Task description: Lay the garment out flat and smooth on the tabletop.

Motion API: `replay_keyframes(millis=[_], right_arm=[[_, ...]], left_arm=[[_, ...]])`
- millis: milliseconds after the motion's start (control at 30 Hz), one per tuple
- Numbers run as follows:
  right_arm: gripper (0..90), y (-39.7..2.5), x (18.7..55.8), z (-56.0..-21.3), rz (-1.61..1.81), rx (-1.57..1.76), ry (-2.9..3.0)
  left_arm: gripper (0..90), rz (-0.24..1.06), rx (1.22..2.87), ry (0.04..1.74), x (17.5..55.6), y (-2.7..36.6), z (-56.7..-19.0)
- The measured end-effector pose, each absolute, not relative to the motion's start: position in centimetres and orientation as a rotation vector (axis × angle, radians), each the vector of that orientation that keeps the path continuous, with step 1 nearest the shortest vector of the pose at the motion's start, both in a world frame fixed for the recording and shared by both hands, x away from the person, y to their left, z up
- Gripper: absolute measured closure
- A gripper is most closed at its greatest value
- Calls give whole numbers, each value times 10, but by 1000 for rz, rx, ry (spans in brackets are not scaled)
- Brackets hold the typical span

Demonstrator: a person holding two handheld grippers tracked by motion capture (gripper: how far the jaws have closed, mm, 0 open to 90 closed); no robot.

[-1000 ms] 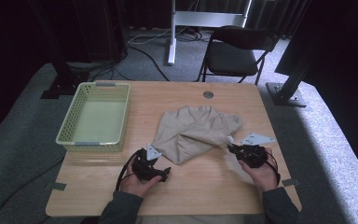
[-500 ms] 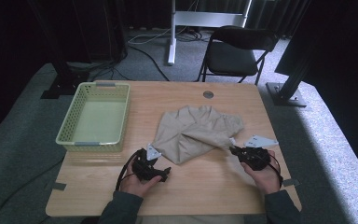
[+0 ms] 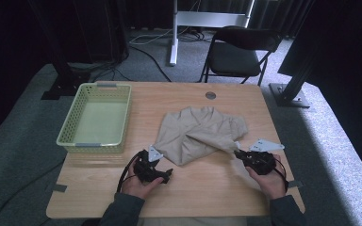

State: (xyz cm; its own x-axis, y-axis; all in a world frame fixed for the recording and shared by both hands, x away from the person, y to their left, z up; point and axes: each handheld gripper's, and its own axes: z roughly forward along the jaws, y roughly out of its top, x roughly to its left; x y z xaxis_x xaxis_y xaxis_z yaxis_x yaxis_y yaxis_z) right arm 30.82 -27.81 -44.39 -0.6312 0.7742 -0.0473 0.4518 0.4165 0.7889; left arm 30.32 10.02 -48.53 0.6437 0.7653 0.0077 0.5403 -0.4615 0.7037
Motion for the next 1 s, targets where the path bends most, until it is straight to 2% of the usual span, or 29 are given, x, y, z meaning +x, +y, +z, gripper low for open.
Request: replay_keyframes(millis=[1000], right_arm=[[852,-292,297,-444,1076,1067,2258]], left_arm=[[110,425,2180,1011,303,100,-485]])
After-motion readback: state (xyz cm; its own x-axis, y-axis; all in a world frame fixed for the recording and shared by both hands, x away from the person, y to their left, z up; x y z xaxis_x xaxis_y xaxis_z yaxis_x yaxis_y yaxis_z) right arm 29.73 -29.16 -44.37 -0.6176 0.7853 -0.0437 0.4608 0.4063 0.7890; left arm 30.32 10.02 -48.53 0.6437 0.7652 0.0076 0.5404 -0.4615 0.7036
